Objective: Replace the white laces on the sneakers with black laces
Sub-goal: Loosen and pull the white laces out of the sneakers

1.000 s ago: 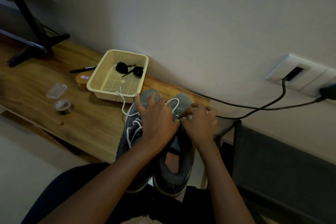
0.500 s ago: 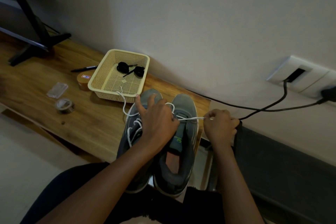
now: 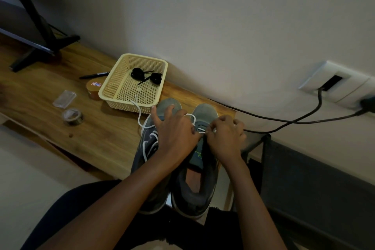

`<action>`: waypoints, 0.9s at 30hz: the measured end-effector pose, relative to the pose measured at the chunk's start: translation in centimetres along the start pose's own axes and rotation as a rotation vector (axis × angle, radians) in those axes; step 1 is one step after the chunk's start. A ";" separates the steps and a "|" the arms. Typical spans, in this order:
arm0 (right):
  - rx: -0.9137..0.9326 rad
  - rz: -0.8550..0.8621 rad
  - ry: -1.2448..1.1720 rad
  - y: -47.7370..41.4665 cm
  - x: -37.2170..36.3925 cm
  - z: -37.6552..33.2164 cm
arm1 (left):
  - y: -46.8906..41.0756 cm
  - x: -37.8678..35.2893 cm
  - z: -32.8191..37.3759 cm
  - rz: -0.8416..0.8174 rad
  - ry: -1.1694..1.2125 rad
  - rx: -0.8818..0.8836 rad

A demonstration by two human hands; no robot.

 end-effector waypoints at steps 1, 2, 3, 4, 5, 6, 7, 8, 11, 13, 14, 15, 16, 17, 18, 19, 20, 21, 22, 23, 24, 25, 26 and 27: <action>-0.022 0.017 -0.003 -0.2 0.2 0.2 | 0.0 0.0 0.0 0.001 0.003 0.000; -0.056 0.041 -0.017 -0.3 0.5 0.6 | -0.1 0.0 0.0 0.003 0.008 0.001; -0.102 0.065 -0.038 -0.5 0.9 1.1 | 0.0 0.0 -0.1 0.005 0.012 0.001; -0.157 0.085 -0.063 -0.6 1.3 1.6 | 0.0 0.0 -0.1 0.003 0.013 0.002; -0.212 0.095 -0.085 -0.7 1.6 2.0 | 0.0 0.0 -0.1 0.000 0.014 0.003; -0.257 0.100 -0.101 -0.7 1.8 2.4 | -0.1 0.0 -0.1 -0.001 0.015 0.004; -0.280 0.101 -0.112 -0.7 1.8 2.5 | -0.1 0.0 -0.1 -0.003 0.014 0.005; -0.276 0.101 -0.122 -0.6 1.8 2.5 | -0.1 -0.1 -0.2 -0.005 0.011 0.006; -0.151 0.110 -0.134 -0.4 1.6 1.5 | -0.2 -0.3 -0.3 -0.005 0.004 0.007; -0.057 0.100 -0.088 -0.2 1.4 0.6 | -0.2 -0.4 -0.3 -0.010 -0.002 0.006; -0.025 0.082 -0.057 -0.1 1.3 0.2 | -0.2 -0.4 -0.3 -0.014 -0.006 0.007; -0.006 0.054 -0.030 0.0 1.0 -0.2 | -0.3 -0.5 -0.3 -0.019 -0.009 0.011; 0.005 0.026 -0.010 0.0 0.7 -0.4 | -0.3 -0.5 -0.4 -0.021 -0.007 0.018; 0.010 -0.002 0.002 0.1 0.3 -0.4 | -0.3 -0.6 -0.5 -0.020 -0.001 0.026; 0.011 -0.026 0.007 0.1 0.0 -0.4 | -0.3 -0.6 -0.5 -0.018 0.007 0.034; 0.009 -0.041 0.006 0.1 -0.2 -0.3 | -0.4 -0.6 -0.6 -0.015 0.013 0.041; 0.008 -0.043 0.001 0.1 -0.3 -0.3 | -0.4 -0.6 -0.6 -0.014 0.018 0.045; 0.007 -0.033 -0.002 0.1 -0.3 -0.2 | -0.4 -0.6 -0.6 -0.013 0.019 0.047; 0.006 -0.011 -0.005 0.0 -0.3 -0.2 | -0.4 -0.6 -0.6 -0.013 0.016 0.047; -0.003 0.018 -0.012 -0.1 -0.2 -0.1 | -0.4 -0.6 -0.5 -0.014 0.011 0.045; -0.028 0.050 -0.027 -0.2 0.1 0.1 | -0.4 -0.6 -0.6 -0.016 0.006 0.044; -0.070 0.081 -0.051 -0.3 0.4 0.4 | -0.4 -0.6 -0.6 -0.017 0.007 0.044; -0.121 0.108 -0.082 -0.4 0.7 0.9 | -0.4 -0.6 -0.7 -0.018 0.009 0.044; -0.174 0.131 -0.116 -0.5 1.0 1.4 | -0.5 -0.6 -0.7 -0.019 0.011 0.044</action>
Point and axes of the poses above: each hand's wrist, its own y-axis away from the middle knuckle, its own x-axis out of the back of the hand, z = x × y, the point moved 5 cm from there along -y, towards the middle knuckle, and after that the axes turned 10 degrees about -x, right-handed, at the moved point
